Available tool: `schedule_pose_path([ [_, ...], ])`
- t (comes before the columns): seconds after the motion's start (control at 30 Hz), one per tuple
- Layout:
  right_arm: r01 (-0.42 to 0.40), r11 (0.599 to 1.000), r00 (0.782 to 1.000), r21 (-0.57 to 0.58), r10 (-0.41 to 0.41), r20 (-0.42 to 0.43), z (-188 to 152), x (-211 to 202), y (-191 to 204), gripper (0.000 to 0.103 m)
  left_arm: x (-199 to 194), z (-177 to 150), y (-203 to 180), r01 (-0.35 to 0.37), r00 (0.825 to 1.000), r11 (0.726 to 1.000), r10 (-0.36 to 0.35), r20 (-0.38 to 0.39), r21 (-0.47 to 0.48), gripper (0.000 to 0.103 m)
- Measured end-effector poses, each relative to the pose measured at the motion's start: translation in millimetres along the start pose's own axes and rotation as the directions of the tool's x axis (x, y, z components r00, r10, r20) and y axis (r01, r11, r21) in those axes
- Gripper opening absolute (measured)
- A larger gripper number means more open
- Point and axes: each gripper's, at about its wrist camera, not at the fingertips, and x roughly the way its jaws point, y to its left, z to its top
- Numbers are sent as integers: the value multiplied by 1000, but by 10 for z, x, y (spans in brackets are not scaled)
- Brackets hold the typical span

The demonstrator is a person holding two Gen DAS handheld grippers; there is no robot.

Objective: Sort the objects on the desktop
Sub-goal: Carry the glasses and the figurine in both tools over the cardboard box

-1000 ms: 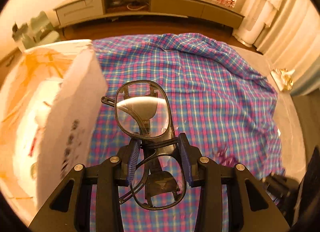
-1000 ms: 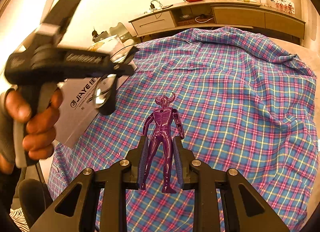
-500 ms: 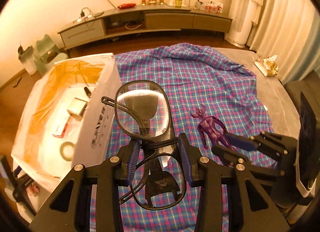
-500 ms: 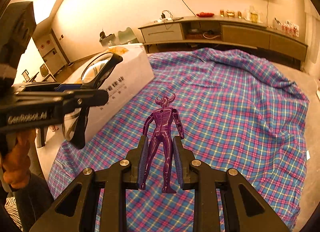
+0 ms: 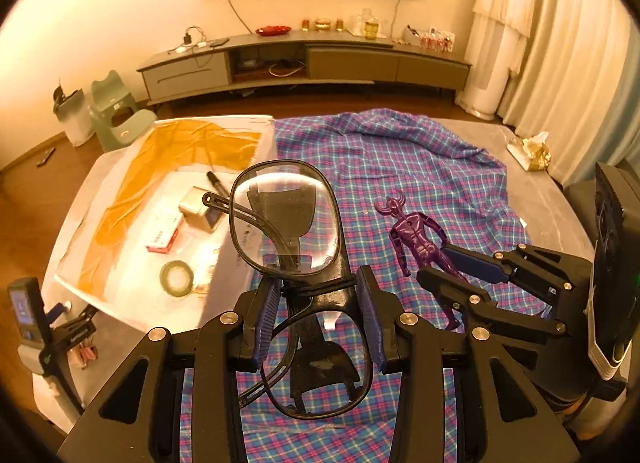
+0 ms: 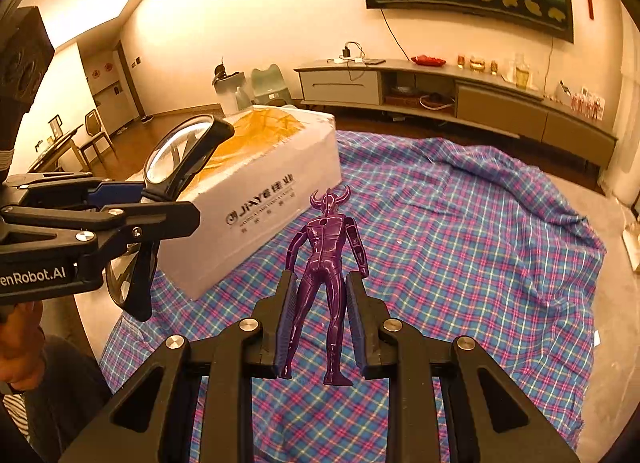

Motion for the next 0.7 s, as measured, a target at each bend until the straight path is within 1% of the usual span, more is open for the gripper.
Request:
schedule_pose_path([
  [0.3,-6,998,1000,-67,7,11,88,-78,420,27,-227,-151,440,9,999,997,-5,42,-82,40],
  [0.47,1,993,999,-116,4,38,128,-190,672,27,-287,-213,697,35,998,989,-25,66,-146,40],
  [0.6,-31,992,999,-125,35,31,174,-206,862,27,-318,-270,930,54,996,979,-38,83,-198,40],
  [0.7,-39,990,999,-138,44,32,210,-221,997,27,-339,-319,1071,59,995,974,-39,95,-219,40],
])
